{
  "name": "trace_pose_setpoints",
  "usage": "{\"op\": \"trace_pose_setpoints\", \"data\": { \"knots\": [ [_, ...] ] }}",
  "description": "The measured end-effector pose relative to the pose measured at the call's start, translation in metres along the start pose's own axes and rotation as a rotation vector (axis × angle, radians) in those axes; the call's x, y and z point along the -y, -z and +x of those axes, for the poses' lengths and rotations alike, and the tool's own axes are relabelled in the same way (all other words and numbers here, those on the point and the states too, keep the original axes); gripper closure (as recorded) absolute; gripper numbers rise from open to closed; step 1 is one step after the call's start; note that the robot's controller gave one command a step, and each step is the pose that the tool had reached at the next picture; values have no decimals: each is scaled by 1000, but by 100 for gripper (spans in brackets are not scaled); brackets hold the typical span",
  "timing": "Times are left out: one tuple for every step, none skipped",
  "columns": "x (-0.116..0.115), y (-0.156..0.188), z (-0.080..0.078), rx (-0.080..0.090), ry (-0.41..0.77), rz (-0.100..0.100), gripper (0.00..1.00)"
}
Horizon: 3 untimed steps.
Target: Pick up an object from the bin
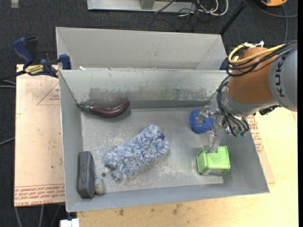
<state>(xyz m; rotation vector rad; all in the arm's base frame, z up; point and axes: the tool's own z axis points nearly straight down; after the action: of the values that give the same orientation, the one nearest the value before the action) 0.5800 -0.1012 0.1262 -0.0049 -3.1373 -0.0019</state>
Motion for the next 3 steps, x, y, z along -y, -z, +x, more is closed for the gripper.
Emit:
{"op": "trace_pose_setpoints", "data": {
  "knots": [
    [0, 5, -1, 7, 2, 1, 0],
    [-29, -13, 7, 9, 57, 3, 0],
    [-54, -42, 33, 6, 292, -1, 0]
  ]
}}
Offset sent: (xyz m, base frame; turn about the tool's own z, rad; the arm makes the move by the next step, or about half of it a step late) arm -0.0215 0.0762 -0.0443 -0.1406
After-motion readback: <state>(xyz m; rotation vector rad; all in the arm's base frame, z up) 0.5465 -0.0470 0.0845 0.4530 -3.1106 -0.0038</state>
